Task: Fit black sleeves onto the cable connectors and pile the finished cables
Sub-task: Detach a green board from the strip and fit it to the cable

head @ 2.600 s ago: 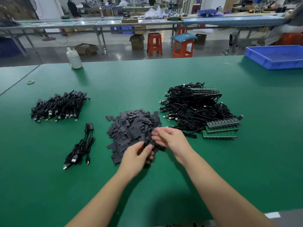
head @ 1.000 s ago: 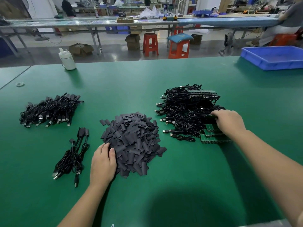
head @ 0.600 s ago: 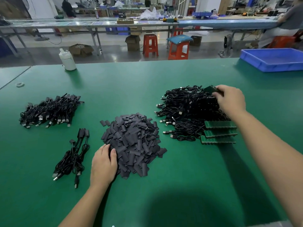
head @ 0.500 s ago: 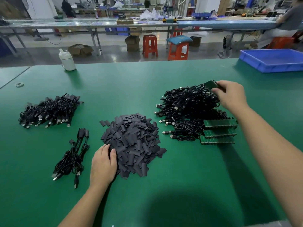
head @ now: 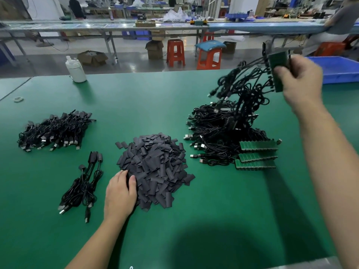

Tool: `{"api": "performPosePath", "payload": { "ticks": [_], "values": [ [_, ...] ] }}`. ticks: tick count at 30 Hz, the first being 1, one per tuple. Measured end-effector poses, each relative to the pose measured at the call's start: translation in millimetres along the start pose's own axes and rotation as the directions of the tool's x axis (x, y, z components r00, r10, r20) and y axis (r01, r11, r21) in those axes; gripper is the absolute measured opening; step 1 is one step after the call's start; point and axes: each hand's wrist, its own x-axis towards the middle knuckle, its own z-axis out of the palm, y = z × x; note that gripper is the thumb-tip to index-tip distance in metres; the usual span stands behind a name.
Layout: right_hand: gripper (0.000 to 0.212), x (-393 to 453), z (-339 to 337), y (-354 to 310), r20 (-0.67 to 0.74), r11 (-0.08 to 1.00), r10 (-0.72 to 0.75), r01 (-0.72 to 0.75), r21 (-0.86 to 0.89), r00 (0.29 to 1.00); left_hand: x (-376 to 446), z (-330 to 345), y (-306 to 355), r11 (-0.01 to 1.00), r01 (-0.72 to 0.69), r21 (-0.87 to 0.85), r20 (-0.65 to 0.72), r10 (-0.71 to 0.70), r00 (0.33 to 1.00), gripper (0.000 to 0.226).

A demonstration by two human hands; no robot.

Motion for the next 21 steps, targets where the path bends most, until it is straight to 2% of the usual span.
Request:
{"api": "performPosePath", "payload": {
  "ticks": [3,7,11,17,21],
  "values": [
    [0.024,4,-9,-25,0.031,0.992,-0.125,0.126,-0.027,0.992,0,-1,1,1.0,0.006,-0.01,-0.001,-0.006,1.0,0.051],
    [0.022,4,-16,-48,-0.091,0.966,-0.212,0.223,0.133,0.973,-1,-2,0,1.0,0.007,-0.012,0.0,-0.007,1.0,0.05],
    [0.023,5,-25,-59,-0.158,0.951,-0.233,0.258,0.168,0.96,0,-1,0,1.0,0.007,-0.016,-0.005,-0.007,1.0,0.051],
    [0.027,4,-28,-55,-0.073,0.979,-0.204,0.202,-0.037,0.976,1,-1,-1,0.998,0.009,-0.067,-0.041,-0.012,0.999,0.048],
    [0.028,3,-33,-61,0.005,0.97,-0.216,0.215,-0.116,0.976,-3,-9,3,0.997,-0.023,-0.076,-0.156,0.011,0.988,0.041]
  ]
}}
